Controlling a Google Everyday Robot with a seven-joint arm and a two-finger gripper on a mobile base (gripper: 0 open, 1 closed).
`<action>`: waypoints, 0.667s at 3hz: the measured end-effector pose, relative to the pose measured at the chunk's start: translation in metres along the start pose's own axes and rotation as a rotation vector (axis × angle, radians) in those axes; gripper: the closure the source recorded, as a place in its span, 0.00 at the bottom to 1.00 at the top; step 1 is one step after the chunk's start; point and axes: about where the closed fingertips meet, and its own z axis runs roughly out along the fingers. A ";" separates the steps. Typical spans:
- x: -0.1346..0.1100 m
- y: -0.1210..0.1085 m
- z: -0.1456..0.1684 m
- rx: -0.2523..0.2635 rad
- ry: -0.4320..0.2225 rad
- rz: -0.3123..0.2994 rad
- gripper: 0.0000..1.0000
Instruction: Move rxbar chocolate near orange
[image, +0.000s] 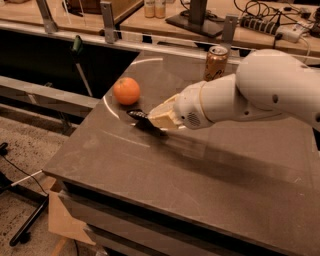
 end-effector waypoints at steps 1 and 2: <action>-0.016 -0.001 0.019 0.005 -0.021 -0.015 0.62; -0.024 -0.003 0.029 0.016 -0.028 -0.027 0.39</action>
Offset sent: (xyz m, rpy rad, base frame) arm 0.0292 0.0413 0.0015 0.0141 -0.0562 -0.0039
